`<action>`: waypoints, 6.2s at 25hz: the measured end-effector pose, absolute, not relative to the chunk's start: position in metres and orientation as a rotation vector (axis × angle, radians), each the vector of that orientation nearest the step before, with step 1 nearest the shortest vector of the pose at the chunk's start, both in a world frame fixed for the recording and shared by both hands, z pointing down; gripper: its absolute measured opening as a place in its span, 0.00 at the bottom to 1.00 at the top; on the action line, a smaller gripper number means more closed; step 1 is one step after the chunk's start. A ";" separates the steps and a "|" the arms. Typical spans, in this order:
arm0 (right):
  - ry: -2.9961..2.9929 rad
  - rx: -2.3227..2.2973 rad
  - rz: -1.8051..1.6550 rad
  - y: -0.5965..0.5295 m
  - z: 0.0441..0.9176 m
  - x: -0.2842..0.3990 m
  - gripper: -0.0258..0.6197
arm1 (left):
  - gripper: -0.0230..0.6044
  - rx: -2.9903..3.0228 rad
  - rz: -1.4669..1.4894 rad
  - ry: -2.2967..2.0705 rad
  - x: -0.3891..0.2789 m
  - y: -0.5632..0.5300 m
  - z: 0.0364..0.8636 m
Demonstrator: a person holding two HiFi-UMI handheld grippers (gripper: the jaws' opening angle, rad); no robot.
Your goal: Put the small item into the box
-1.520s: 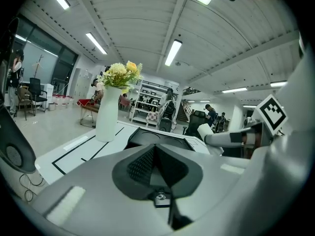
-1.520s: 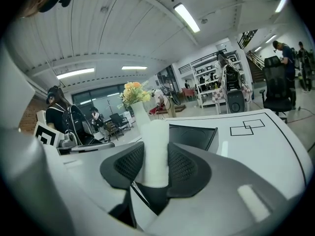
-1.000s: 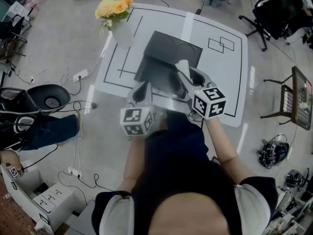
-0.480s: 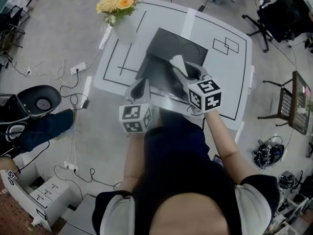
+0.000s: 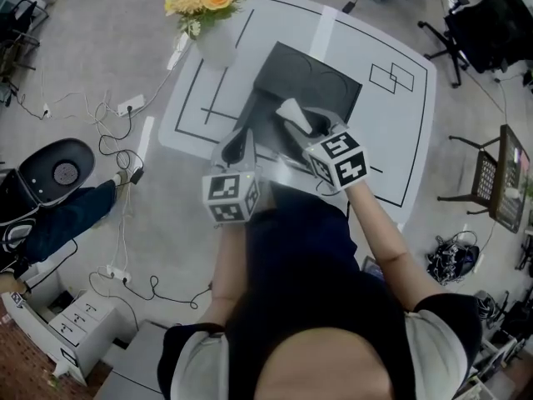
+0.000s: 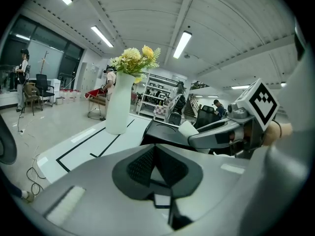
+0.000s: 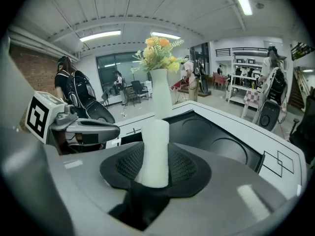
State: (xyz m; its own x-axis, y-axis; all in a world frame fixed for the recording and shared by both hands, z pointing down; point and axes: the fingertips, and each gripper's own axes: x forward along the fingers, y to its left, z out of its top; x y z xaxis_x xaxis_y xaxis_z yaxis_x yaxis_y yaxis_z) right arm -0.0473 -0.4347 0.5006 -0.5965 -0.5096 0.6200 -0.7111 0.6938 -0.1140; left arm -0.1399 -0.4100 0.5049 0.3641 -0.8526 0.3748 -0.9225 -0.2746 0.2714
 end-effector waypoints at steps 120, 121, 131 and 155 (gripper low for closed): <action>-2.312 1.009 0.712 -0.429 0.500 -0.033 0.38 | 0.05 2.169 0.218 -1.620 -0.149 -0.408 0.501; -2.319 1.018 0.709 -0.429 0.497 -0.031 0.37 | 0.05 2.175 0.217 -1.620 -0.149 -0.409 0.500; -2.391 1.115 0.651 -0.436 0.460 -0.016 0.27 | 0.05 2.227 0.222 -1.597 -0.145 -0.411 0.485; -2.511 1.450 0.399 -0.440 0.402 0.021 0.04 | 0.05 2.307 0.154 -1.593 -0.145 -0.419 0.449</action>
